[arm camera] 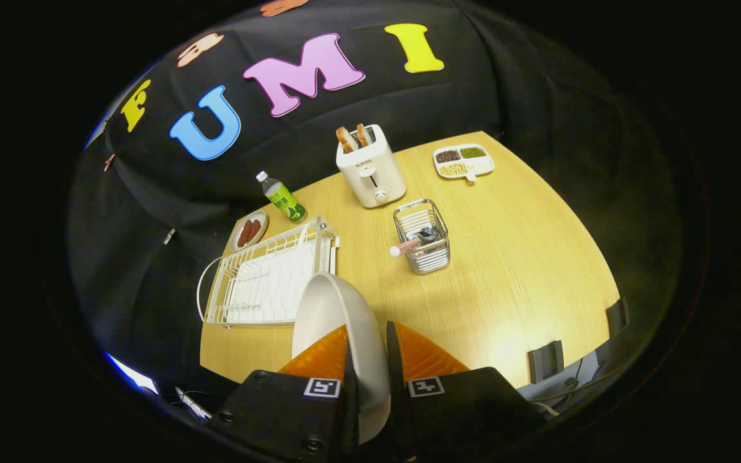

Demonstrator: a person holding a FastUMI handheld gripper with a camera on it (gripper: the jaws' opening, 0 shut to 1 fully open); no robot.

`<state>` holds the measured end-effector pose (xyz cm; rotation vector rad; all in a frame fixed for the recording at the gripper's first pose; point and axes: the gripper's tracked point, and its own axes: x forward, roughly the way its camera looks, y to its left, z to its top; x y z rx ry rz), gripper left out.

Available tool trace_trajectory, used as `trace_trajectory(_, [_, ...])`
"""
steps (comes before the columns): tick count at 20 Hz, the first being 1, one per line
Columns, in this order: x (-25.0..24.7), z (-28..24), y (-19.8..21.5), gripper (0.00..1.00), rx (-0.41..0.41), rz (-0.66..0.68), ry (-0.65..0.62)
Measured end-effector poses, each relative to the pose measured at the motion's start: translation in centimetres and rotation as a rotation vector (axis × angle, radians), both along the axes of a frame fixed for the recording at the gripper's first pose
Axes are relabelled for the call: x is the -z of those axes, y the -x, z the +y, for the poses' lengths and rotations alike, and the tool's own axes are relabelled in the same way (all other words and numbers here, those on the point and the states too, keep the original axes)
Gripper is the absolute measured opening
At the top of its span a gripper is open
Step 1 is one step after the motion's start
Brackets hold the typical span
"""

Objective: Take the plate from the dish rack, then take the spoon from the basket and place it into the plate.

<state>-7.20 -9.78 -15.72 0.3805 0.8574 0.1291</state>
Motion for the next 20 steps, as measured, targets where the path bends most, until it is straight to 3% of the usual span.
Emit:
trace_trajectory(10, [11.8, -1.7, -4.4, 0.23, -0.158, 0.134, -0.048])
trace_trajectory(13, [13.4, -0.7, -4.9, 0.24, -0.187, 0.165, -0.128])
trace_trajectory(20, [15.9, -2.7, -5.6, 0.32, -0.241, 0.138, -0.024])
